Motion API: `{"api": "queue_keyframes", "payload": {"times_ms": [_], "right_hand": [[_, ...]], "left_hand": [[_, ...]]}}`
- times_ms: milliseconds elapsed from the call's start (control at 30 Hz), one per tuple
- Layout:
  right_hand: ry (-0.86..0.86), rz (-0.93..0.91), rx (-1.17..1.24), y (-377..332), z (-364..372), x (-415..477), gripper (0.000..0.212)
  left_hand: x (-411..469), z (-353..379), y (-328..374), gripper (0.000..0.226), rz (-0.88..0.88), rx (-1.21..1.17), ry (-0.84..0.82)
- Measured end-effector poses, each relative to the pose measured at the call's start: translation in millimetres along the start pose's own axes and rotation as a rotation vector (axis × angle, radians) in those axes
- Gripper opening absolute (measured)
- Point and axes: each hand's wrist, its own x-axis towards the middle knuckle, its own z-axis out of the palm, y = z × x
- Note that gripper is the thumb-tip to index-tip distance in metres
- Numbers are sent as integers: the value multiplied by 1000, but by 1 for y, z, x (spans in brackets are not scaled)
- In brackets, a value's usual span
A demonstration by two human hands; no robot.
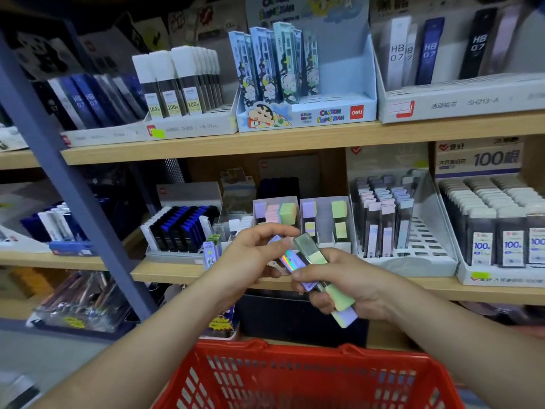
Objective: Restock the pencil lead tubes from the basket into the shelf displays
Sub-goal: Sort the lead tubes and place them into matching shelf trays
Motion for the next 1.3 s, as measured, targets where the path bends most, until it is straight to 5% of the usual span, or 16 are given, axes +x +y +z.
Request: {"api": "queue_keyframes", "payload": {"times_ms": [300,600,767,867,967,1167,1300], "right_hand": [[-96,44,101,-1,17,3,21],[-251,115,430,3,20,4,41],[-368,40,467,6,19,9,34],[-156,-86,306,5,21,9,11],[68,-162,184,5,19,10,11],[381,-218,351,-13,14,8,4],[458,-214,232,-17,18,10,5]], "left_hand": [[3,4,-2,7,248,201,134],[-4,7,-7,12,249,29,248],[2,6,-9,10,293,72,465],[8,0,-11,11,202,-122,519],[5,-5,-15,14,189,-202,492],[0,-16,-15,23,64,-213,327],[-6,-6,-15,36,-6,-102,128]]}}
